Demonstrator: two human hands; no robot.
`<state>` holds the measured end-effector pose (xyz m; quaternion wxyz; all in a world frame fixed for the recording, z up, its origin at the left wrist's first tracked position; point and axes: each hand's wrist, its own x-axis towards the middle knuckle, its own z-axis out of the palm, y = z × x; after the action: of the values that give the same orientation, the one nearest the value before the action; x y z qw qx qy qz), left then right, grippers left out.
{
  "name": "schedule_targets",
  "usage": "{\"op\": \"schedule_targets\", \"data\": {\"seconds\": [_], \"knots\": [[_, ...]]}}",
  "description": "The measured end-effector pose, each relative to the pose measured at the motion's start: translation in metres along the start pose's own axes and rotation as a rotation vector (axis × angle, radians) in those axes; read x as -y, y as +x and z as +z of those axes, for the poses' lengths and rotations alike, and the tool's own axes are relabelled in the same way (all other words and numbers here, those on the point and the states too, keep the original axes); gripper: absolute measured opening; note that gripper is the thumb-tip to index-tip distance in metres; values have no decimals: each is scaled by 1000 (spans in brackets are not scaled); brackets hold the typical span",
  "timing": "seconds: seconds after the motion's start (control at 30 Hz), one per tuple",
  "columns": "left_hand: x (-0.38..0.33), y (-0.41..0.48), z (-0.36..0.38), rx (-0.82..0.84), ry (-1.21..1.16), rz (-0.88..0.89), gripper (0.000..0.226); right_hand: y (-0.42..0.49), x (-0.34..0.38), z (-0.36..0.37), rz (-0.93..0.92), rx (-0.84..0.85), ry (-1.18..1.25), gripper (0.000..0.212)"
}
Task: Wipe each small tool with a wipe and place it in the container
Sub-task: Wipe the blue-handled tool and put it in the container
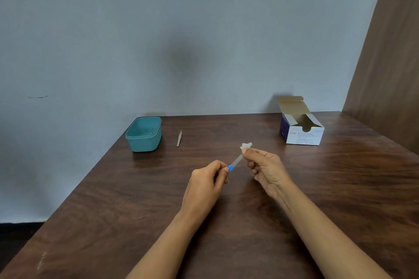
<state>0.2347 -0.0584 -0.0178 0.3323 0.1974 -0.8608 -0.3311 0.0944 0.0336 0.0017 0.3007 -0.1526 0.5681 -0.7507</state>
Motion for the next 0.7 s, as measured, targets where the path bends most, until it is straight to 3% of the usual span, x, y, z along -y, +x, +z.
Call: {"op": "schedule_targets", "data": {"seconds": [0.37, 0.57, 0.7], "knots": [[5, 2, -2, -7, 16, -3, 13, 8, -6, -4, -67, -28, -136, 6], [2, 2, 0, 24, 10, -2, 13, 8, -4, -6, -37, -18, -105, 13], [1, 2, 0, 28, 5, -3, 13, 4, -3, -3, -59, -57, -102, 6]]}}
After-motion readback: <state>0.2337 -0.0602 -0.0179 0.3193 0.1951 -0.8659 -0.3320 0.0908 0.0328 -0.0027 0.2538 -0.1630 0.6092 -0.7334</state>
